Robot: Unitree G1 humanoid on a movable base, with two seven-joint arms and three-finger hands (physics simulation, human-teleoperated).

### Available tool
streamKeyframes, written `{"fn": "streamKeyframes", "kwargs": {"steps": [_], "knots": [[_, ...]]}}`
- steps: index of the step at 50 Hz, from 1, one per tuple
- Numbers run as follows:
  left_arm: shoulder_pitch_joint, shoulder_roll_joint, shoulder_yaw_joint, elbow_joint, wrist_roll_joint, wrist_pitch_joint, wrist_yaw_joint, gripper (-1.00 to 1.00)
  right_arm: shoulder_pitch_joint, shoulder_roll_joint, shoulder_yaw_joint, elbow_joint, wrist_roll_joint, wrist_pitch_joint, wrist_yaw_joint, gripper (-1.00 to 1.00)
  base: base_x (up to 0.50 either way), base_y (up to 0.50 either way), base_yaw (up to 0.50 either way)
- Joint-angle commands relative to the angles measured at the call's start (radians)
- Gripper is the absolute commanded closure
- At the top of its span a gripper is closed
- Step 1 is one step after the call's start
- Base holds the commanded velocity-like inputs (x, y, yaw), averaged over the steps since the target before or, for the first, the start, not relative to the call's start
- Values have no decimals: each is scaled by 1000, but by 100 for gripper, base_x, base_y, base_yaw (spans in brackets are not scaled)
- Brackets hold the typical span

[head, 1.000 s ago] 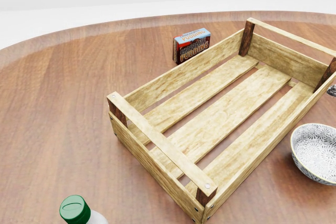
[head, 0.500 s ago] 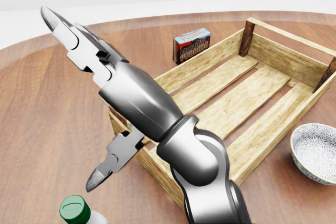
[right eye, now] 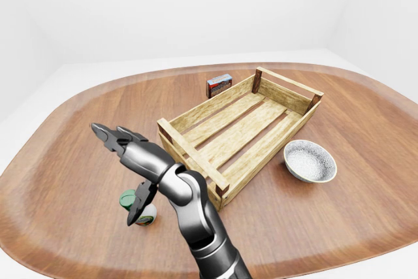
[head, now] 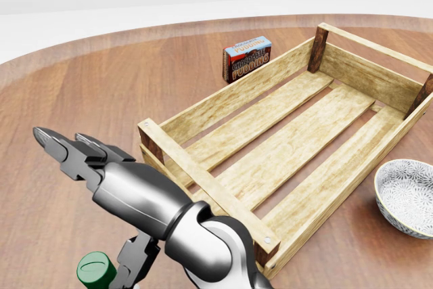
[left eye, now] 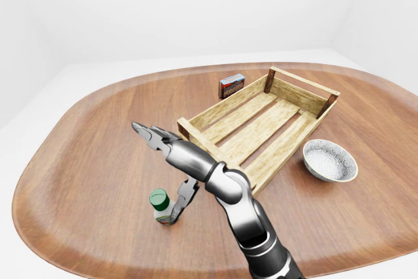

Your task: Pick up the salad dressing and put it in the tray.

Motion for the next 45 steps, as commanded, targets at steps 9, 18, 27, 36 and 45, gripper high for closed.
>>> {"fn": "streamKeyframes", "kwargs": {"steps": [9, 18, 27, 36, 45], "knots": [[1, 0, -2, 6, 0, 0, 1, -100, 9, -60, -86, 320, -41, 0, -16, -100, 0, 0, 0], [2, 1, 0, 6, -2, 0, 4, -100, 8, -57, -92, 427, -76, 0, -15, -100, 0, 0, 0], [3, -1, 3, 5, -4, 0, 5, -100, 38, -34, -65, 453, -91, -16, 43, -100, 0, 0, 0], [7, -8, -1, 15, -2, 0, 0, -100, 51, -8, -14, 425, 0, 0, 114, -100, 0, 0, 0], [14, -10, 7, 26, -7, 0, -4, -100, -70, 41, -60, 565, 15, -11, 114, -100, 0, 0, 0]]}}
